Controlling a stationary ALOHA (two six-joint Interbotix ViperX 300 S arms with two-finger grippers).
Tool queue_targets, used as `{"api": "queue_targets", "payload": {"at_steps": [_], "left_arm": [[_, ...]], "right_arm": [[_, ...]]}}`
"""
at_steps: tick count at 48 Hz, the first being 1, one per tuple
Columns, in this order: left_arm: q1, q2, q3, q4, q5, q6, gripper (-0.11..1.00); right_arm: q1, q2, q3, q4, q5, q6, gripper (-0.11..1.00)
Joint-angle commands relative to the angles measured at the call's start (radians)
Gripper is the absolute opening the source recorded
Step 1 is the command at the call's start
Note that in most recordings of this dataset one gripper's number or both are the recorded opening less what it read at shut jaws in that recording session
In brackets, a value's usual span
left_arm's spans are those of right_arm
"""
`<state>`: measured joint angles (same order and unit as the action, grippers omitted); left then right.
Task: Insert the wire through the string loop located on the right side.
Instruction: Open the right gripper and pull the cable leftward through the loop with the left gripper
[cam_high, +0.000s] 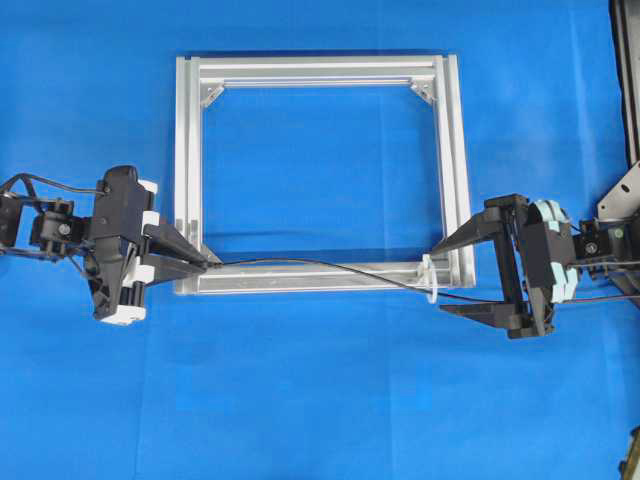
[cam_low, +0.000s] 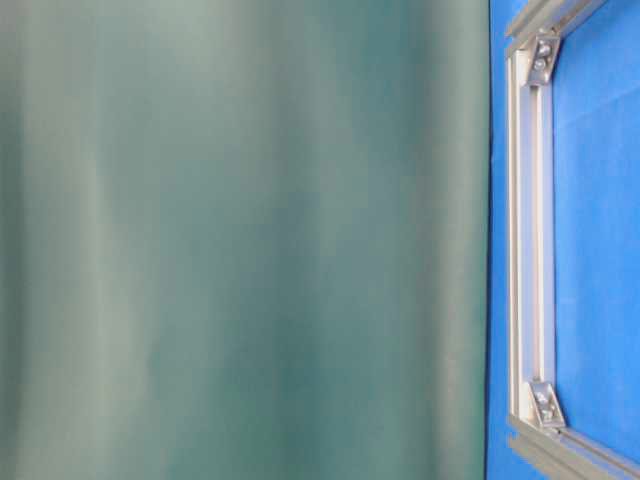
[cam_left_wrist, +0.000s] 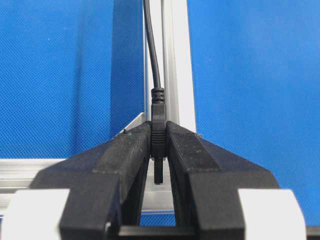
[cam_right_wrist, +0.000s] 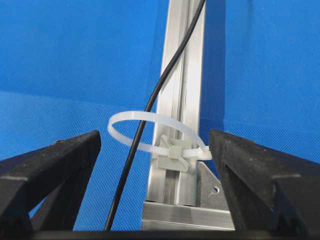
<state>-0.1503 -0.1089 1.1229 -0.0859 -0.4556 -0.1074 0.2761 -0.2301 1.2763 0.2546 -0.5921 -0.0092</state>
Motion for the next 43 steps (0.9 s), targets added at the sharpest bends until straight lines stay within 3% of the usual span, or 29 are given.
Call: {"api": "queue_targets", "payload": {"at_steps": [1,14,24,28,43], "left_arm": [[-0.005,-0.017,-0.006,0.005,-0.003,0.011,0.09],[-0.005,-0.017,-0.011,0.006,0.000,0.005,0.13],[-0.006,-0.018,-0.006,0.006,0.003,0.009,0.73],[0.000,-0.018,-0.006,0.006,0.005,0.009,0.90],[0.002,-0.040,-0.020,0.006,0.017,0.006,0.90]], "right_arm": [[0.000,-0.011,-0.014,-0.002,0.000,-0.002,0.94],[0.000,-0.011,-0.014,-0.002,0.006,-0.002,0.94],[-0.002,-0.009,-0.014,-0.002,0.006,-0.002,0.94],[-0.002,-0.011,-0.014,-0.002,0.006,-0.002,0.94],[-0.006,-0.054,-0.031,-0.002,0.032,-0.002,0.94]]}}
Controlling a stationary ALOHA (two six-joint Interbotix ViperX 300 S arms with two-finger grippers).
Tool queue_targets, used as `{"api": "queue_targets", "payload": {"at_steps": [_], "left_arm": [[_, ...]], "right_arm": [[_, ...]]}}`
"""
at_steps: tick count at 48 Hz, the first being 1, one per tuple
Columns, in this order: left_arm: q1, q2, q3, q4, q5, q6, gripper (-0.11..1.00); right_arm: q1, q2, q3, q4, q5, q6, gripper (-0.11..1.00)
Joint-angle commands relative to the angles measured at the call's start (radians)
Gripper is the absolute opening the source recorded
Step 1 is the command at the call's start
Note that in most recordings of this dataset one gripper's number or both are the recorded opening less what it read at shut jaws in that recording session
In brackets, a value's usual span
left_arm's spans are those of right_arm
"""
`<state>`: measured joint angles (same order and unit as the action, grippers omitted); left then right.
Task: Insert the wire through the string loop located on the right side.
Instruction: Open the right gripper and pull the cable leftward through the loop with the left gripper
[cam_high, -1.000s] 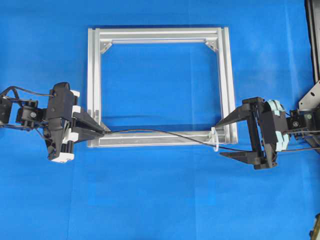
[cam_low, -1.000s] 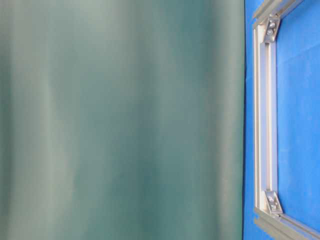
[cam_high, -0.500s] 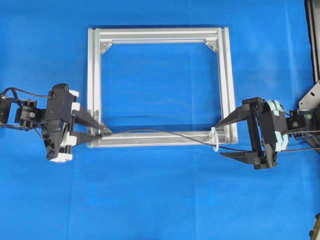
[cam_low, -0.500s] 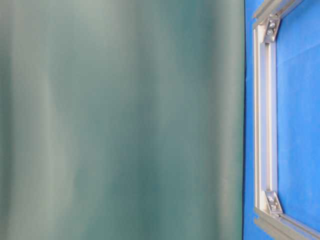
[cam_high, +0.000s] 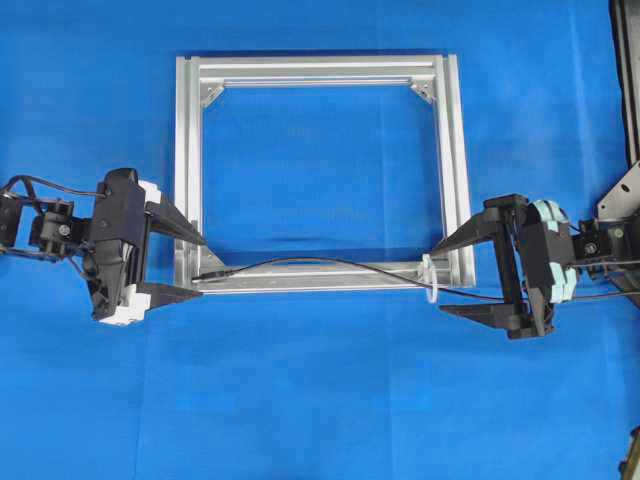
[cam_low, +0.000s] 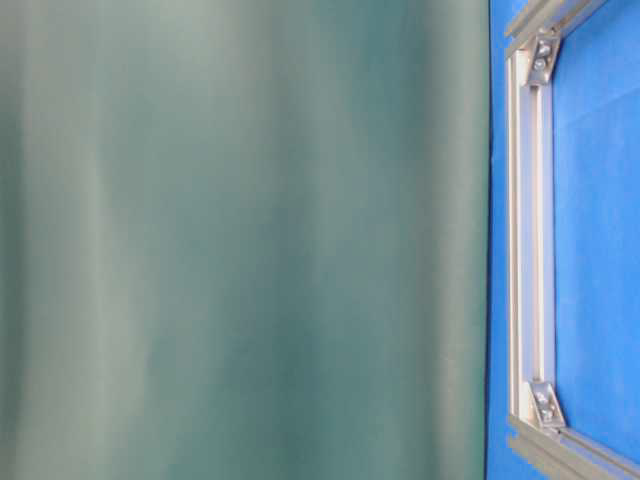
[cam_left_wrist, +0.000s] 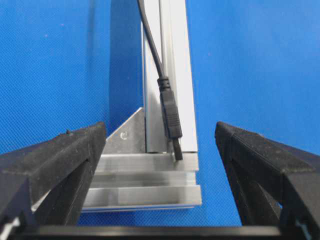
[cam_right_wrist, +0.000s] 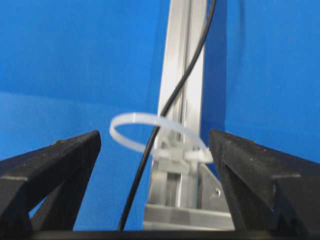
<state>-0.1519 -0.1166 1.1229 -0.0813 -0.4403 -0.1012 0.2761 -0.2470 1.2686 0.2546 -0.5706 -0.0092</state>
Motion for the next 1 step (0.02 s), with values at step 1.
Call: {"api": "queue_targets", "payload": {"at_steps": [1], "left_arm": [[0.003,-0.038,-0.021,0.002,0.005,0.000,0.90]], "right_arm": [[-0.008,-0.046,-0.025,-0.002,0.020,-0.002,0.94]]}}
